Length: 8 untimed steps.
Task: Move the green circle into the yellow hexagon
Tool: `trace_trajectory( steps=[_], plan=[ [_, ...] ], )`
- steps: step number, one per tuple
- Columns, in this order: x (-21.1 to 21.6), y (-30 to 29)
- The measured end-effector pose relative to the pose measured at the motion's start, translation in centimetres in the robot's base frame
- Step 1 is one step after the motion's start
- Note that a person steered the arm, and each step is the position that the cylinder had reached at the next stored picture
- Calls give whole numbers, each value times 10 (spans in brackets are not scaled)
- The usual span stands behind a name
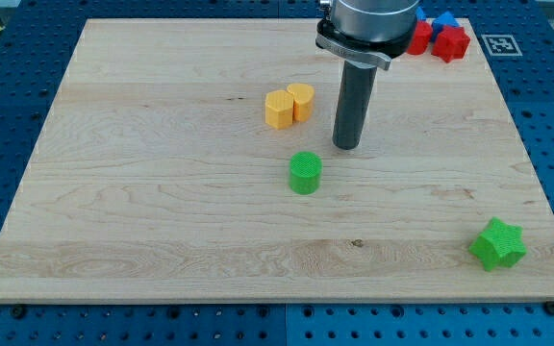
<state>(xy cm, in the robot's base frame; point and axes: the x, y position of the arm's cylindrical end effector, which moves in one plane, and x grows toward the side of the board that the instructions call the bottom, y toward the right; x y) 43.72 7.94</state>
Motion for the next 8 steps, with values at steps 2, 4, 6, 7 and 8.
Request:
trace_trajectory(
  steps=[2, 4, 6, 7, 8],
  plan=[
    [40, 23],
    [69, -21],
    [67, -54],
    [33, -62],
    [48, -62]
  ],
)
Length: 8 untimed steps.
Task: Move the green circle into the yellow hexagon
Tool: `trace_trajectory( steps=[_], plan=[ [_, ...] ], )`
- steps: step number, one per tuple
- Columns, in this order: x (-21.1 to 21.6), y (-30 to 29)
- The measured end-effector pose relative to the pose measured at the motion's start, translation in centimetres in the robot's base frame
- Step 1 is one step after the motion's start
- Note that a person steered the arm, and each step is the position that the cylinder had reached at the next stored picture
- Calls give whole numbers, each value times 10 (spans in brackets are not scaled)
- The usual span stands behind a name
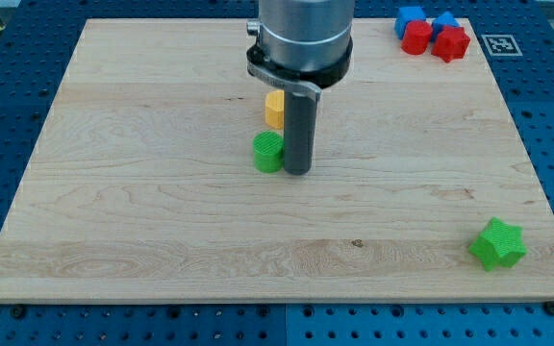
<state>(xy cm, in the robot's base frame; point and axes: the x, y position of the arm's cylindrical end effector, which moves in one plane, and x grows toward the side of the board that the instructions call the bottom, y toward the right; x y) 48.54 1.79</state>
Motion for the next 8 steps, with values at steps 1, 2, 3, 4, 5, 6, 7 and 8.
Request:
trace_trajectory(
  steps=[1, 2, 3, 4, 5, 6, 7, 8],
  plan=[
    [38, -4],
    [20, -25],
    [-15, -27],
    [-19, -27],
    [-19, -29],
    [-26, -31],
    [-3, -32],
    [3, -60]
  ],
)
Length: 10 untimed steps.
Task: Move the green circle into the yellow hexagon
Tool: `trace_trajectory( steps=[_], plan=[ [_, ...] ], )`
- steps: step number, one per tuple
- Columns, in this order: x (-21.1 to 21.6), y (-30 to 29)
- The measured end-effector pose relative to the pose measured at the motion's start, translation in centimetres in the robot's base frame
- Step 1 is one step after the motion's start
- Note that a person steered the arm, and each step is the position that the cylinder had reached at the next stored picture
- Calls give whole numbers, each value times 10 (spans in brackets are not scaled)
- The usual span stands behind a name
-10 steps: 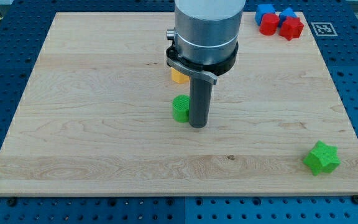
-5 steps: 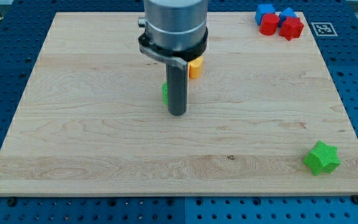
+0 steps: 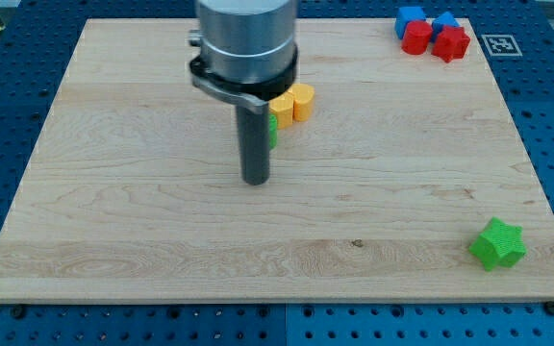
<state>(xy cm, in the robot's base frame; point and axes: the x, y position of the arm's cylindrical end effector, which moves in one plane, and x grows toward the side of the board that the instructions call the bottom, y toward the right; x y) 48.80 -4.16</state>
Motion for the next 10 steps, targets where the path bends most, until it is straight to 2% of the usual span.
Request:
trace_trajectory(
  steps=[1, 3, 8, 9, 10],
  plan=[
    [-13, -21],
    [-46, 7],
    [-8, 20],
    [-5, 50],
    [-2, 123]
  ],
)
